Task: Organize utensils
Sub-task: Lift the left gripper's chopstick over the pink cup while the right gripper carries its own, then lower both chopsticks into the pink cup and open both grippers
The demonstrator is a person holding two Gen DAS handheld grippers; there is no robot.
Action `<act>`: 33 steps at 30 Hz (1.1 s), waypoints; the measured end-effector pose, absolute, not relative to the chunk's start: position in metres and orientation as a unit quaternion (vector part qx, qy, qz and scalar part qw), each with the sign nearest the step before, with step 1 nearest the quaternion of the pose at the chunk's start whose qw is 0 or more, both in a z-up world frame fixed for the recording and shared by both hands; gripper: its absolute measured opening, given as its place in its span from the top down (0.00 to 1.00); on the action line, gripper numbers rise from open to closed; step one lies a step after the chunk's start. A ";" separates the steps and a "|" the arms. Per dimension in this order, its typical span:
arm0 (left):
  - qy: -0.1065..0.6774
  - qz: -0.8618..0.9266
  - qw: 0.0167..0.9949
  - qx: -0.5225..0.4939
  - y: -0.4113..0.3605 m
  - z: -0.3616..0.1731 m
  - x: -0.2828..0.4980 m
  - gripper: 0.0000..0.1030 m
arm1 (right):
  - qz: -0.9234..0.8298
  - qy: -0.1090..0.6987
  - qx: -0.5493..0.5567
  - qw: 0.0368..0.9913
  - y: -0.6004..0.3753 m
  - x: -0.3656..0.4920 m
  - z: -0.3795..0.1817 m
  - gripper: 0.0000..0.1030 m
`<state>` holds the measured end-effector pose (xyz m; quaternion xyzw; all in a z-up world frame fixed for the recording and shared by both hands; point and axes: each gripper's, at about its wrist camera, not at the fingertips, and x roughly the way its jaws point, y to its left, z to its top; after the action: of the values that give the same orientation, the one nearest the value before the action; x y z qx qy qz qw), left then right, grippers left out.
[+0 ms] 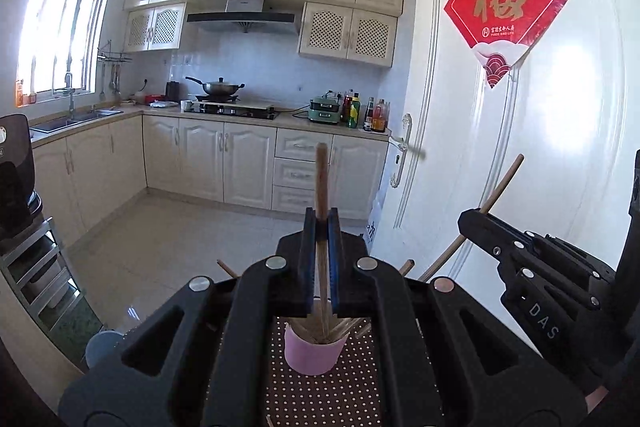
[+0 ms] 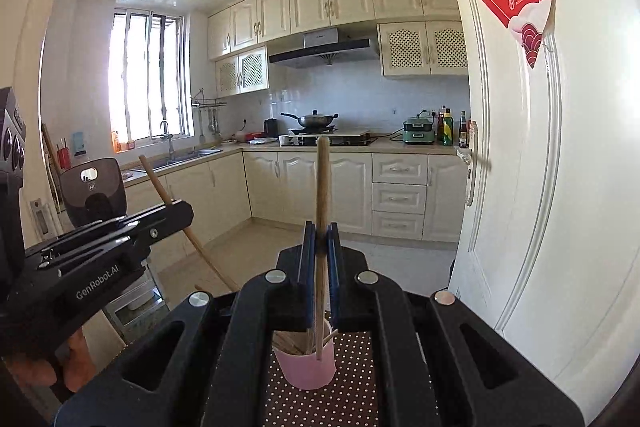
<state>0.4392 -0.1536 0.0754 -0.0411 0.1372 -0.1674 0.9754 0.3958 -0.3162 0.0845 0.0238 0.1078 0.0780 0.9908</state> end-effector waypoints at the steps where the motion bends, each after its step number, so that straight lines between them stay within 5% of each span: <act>1: 0.140 -0.168 0.975 -0.040 -0.156 0.073 0.442 0.95 | 0.078 0.107 0.029 0.991 -0.318 0.399 0.083 0.96; 33: 0.203 -0.176 0.963 0.028 -0.177 0.026 0.469 0.93 | 0.088 0.151 0.044 0.984 -0.309 0.430 0.058 0.96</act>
<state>0.4688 -0.1769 0.0255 0.0279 0.2030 -0.1763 0.9628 0.4301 -0.3091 0.0582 0.0443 0.1507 0.0875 0.9837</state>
